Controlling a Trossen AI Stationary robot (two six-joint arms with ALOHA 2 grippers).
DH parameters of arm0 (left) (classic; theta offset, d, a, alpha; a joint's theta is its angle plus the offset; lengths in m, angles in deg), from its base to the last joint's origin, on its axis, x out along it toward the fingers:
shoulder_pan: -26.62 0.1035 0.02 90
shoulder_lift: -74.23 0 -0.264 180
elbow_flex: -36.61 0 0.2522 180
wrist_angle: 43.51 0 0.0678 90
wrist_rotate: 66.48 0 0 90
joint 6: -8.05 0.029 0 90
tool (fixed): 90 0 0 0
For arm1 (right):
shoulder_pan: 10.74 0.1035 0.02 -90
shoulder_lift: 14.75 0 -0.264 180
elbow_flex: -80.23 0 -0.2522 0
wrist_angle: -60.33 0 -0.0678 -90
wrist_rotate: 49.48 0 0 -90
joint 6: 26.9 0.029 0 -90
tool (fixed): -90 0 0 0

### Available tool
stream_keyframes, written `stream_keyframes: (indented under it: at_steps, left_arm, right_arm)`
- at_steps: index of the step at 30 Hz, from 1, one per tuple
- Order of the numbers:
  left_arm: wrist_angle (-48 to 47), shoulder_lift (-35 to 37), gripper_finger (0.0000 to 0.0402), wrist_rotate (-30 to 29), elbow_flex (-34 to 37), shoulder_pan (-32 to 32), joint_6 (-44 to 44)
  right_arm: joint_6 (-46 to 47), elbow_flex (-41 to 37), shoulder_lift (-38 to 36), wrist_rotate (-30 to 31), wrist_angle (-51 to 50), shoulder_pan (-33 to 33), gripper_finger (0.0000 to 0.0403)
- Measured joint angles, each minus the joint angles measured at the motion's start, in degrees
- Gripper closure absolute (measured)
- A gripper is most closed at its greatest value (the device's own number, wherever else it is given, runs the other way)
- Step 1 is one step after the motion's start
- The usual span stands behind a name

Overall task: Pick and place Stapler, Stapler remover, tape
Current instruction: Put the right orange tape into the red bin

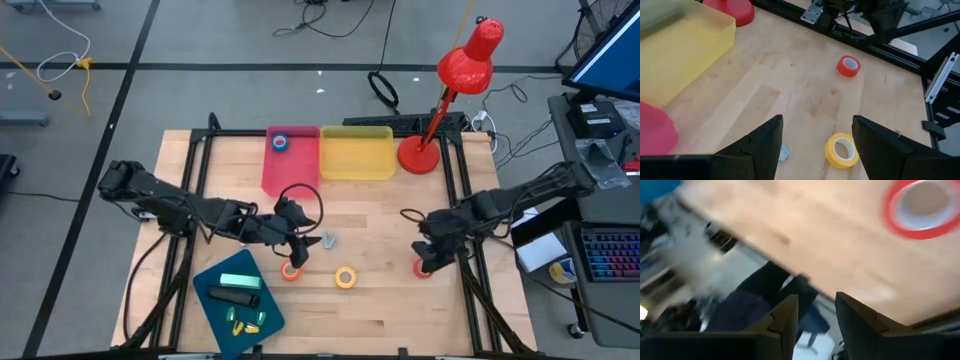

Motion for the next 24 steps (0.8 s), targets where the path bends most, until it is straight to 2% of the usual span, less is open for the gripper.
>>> stream_keyframes:
  at_steps: [4, 13, 24]
  left_arm:
    - [-0.1, 0.0, 0.0163, 1.2, 0.0, 1.0, 0.8]
    - [-0.2, 0.0, 0.0163, 1.4, 0.0, 2.5, 1.4]
    - [-0.2, 0.0, 0.0163, 1.4, 0.0, 2.5, 1.4]
  right_arm:
    - [2.6, 0.0, -0.7, 6.0, -6.8, 1.3, 0.0286]
    - [4.5, 0.0, 2.8, 17.5, -8.1, 1.3, 0.0287]
    - [2.7, 0.0, 9.3, 16.0, -7.4, 1.5, 0.0287]
